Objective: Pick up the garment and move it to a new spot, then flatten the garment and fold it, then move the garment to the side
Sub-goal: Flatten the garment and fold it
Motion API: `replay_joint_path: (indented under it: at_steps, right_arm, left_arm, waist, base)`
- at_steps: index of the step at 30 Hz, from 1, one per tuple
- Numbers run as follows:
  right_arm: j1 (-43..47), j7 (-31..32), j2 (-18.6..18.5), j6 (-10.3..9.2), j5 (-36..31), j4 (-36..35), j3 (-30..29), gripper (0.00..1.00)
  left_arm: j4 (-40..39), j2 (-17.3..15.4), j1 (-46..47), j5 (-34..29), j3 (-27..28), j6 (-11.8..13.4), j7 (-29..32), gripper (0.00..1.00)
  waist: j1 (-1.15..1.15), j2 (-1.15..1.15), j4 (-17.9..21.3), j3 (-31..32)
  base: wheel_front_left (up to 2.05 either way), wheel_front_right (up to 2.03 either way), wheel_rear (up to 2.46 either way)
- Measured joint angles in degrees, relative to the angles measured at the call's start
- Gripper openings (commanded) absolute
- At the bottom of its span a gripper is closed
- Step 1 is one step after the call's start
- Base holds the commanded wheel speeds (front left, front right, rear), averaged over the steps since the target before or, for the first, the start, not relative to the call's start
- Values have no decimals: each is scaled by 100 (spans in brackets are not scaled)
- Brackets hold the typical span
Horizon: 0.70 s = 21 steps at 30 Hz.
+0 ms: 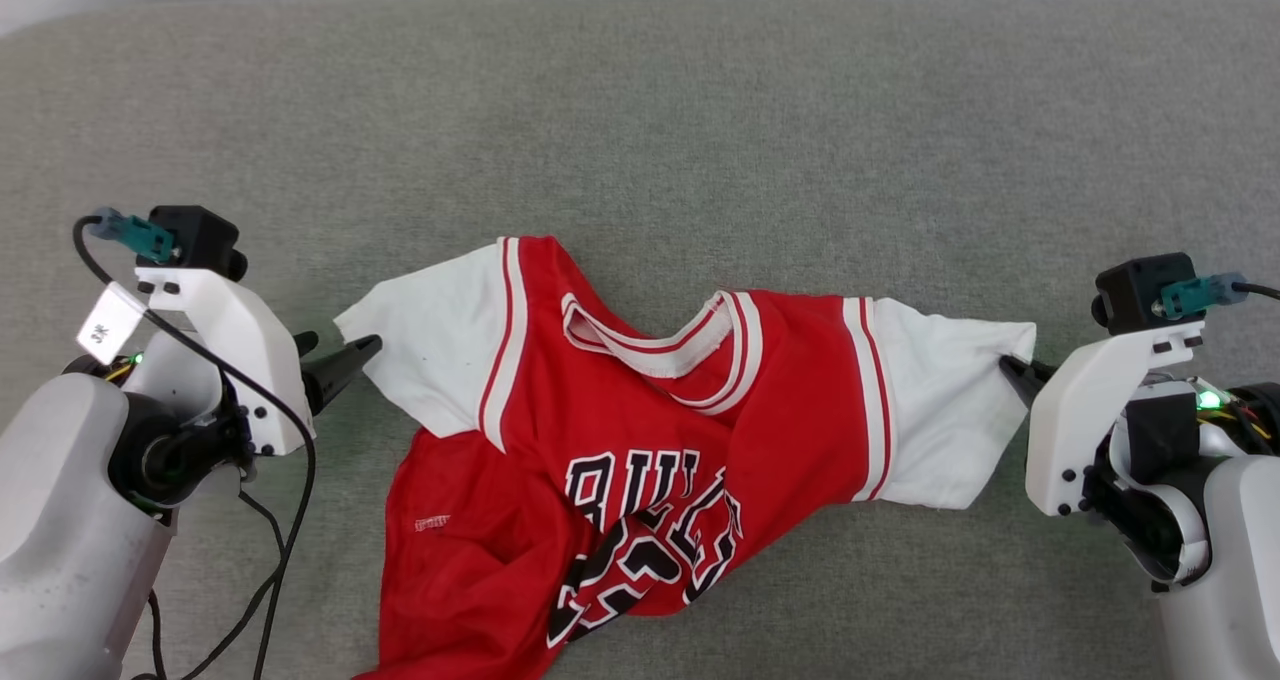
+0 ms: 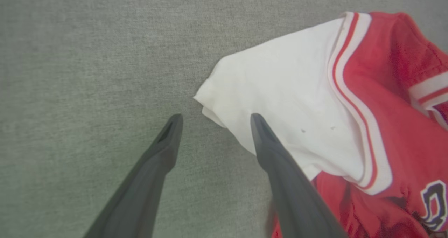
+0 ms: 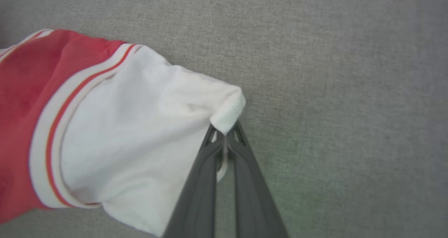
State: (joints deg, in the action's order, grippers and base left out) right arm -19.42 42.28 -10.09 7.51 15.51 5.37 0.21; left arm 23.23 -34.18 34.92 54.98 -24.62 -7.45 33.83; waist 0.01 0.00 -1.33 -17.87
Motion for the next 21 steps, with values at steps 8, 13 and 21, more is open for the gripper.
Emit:
replay_joint_path:
  at_steps: [8, 13, 21]
  right_arm:
    - [-145, -90, 58, 0, -20, 36, 46, 0]
    - [-175, -93, 73, 0, -19, 59, 40, 0]
    - [-180, -131, 38, 0, 3, 94, 25, 0]
  left_arm:
    - [332, -103, 292, 396, -713, -4, -51, 100]
    - [471, -155, 506, 565, -1226, 3, -21, 29]
    - [726, -123, 704, 739, -1833, 3, -288, 0]
  waist:
    - [-1, 0, 131, -271]
    - [-1, 0, 163, -353]
    - [-1, 0, 132, -283]
  base:
    - [0, 0, 0]
    - [0, 0, 0]
    - [0, 0, 0]
